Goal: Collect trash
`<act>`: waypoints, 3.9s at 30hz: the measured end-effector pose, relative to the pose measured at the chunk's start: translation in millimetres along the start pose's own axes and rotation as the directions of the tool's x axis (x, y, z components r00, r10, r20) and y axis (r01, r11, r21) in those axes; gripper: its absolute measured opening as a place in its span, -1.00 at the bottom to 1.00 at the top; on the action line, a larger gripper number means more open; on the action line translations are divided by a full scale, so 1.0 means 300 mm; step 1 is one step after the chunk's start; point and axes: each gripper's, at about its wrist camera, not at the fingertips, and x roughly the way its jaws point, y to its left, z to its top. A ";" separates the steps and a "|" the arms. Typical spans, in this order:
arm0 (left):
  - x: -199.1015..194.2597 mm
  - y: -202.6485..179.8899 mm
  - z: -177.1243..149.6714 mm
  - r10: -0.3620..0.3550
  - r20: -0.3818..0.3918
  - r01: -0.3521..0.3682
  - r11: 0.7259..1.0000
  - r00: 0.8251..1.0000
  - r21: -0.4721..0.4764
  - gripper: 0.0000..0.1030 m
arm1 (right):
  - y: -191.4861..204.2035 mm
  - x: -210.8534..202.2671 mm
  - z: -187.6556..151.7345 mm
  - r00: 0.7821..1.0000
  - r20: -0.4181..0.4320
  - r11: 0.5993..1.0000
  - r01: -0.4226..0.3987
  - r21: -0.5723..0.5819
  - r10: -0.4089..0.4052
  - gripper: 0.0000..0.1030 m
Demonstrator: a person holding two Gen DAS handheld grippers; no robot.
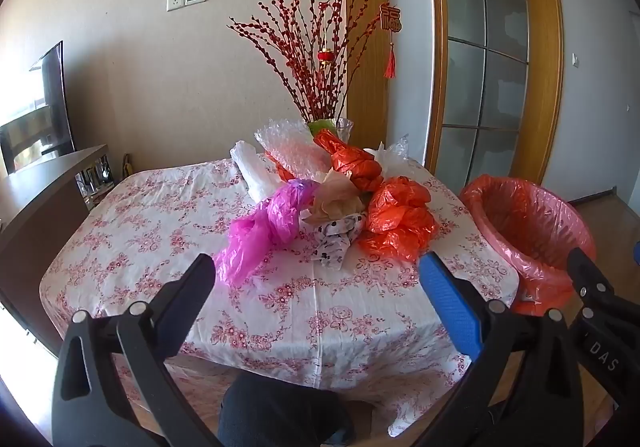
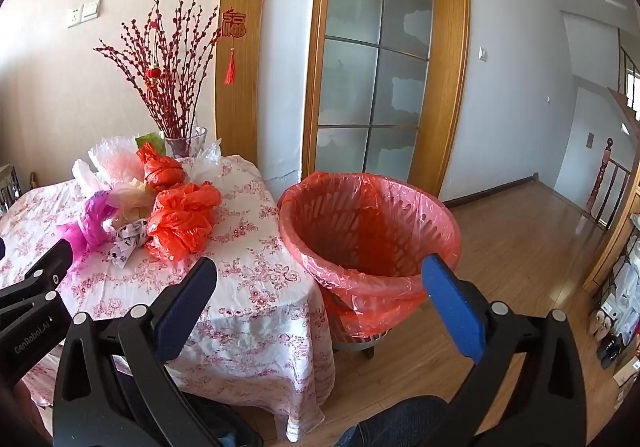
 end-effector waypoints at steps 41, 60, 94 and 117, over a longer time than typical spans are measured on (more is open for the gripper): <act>0.007 -0.002 -0.007 -0.008 -0.011 0.008 1.000 1.000 -0.001 0.92 | 0.001 0.011 -0.009 1.000 -0.011 1.000 -0.003 0.005 0.003 0.97; 0.008 -0.003 -0.006 -0.007 -0.012 0.007 1.000 1.000 -0.001 0.92 | 0.000 0.016 -0.015 1.000 -0.012 1.000 -0.002 0.006 0.002 0.97; 0.007 -0.001 -0.006 -0.007 -0.016 0.007 1.000 1.000 -0.001 0.92 | 0.001 0.026 0.005 1.000 -0.018 1.000 -0.001 0.008 0.002 0.97; 0.208 0.338 0.018 0.107 -0.075 -0.117 0.981 0.991 -0.154 0.92 | 0.217 0.311 0.069 0.943 -0.165 0.956 -0.294 -0.011 0.289 0.64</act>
